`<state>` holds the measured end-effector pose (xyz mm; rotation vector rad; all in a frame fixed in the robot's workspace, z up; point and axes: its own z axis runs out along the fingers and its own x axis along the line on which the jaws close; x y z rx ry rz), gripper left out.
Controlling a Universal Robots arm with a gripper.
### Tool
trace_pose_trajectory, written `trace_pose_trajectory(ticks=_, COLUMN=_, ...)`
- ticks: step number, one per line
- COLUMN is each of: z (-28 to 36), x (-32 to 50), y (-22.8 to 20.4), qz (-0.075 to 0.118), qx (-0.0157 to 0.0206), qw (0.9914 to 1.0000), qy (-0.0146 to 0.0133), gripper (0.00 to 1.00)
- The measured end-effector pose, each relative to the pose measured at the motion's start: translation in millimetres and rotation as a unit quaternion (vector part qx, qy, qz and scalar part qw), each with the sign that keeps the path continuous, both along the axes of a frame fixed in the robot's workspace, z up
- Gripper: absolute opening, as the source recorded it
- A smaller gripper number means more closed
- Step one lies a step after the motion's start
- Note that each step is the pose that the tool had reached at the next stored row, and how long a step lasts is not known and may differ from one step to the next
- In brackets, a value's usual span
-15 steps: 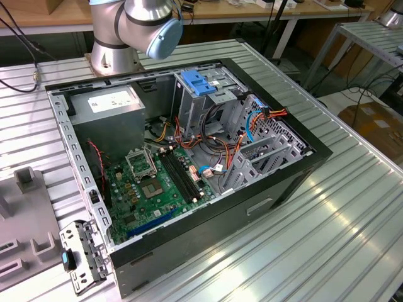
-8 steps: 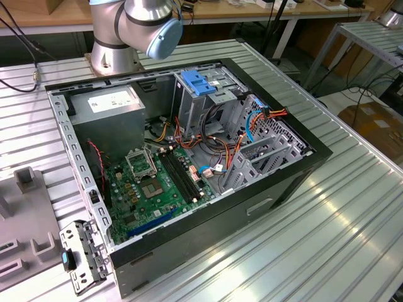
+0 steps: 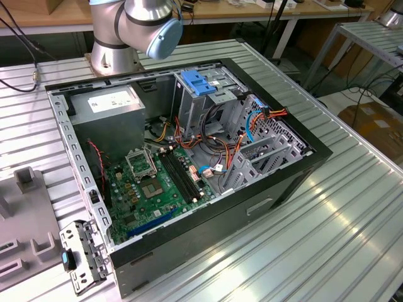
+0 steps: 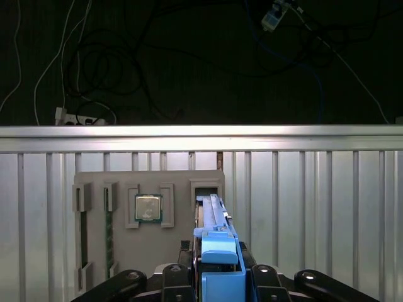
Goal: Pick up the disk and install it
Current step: 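Pick up the disk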
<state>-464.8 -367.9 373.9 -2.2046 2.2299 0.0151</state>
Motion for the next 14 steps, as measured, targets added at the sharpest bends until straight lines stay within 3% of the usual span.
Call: trace_pose_trajectory(ticks=14, z=3.5, x=0.0, y=0.0, qz=0.000, qx=0.0000, qw=1.00000, qy=0.0000, gripper=0.37)
